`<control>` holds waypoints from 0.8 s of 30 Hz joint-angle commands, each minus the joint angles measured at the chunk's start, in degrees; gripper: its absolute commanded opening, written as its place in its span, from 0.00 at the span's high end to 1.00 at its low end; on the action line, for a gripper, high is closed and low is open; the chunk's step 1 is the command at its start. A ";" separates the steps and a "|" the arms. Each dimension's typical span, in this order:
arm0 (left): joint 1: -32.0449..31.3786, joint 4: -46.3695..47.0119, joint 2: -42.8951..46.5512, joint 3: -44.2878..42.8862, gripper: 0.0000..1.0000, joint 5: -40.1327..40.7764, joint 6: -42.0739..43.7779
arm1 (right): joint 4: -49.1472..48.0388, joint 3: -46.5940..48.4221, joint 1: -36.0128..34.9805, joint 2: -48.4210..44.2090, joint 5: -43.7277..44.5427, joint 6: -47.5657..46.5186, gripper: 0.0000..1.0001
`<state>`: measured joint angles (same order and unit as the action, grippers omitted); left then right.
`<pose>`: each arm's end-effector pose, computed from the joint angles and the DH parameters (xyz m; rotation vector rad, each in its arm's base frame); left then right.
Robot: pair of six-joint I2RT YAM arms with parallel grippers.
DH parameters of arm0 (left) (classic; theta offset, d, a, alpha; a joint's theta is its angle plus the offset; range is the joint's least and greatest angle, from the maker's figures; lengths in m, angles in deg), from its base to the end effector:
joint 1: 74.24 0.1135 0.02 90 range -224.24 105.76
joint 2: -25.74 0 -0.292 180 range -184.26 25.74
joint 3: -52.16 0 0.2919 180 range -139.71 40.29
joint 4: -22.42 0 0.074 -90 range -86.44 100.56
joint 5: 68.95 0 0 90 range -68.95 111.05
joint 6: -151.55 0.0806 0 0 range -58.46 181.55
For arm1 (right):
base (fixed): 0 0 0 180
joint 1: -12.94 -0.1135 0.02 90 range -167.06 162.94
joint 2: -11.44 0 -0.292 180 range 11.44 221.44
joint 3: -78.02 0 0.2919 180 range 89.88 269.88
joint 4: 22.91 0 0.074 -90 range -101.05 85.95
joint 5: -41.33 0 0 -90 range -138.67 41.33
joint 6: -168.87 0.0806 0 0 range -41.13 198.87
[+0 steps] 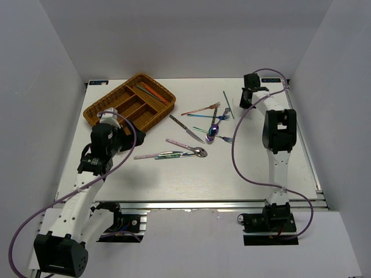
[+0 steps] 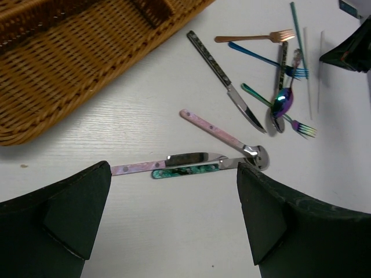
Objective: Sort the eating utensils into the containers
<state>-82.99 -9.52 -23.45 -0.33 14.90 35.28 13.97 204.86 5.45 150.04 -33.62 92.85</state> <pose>0.2516 -0.0475 0.2774 -0.2540 2.0883 -0.4830 0.6225 0.0607 0.1331 0.2536 2.3727 -0.1417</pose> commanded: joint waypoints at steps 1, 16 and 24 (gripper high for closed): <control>-0.30 2.84 -0.38 0.37 0.02 -5.97 -2.73 | 3.38 -8.88 2.47 -4.30 0.15 1.75 0.97; -0.39 5.39 2.43 -0.33 0.02 -10.72 -8.54 | 2.50 -22.94 3.36 -9.13 -4.15 1.93 0.93; -2.58 29.44 -2.04 3.96 0.02 -22.23 -25.03 | -9.52 -40.32 3.36 -31.49 -10.30 4.65 1.00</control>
<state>-84.09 6.44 -23.84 1.44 -0.71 19.24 6.27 170.39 9.08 127.90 -39.55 95.54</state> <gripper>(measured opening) 0.981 0.021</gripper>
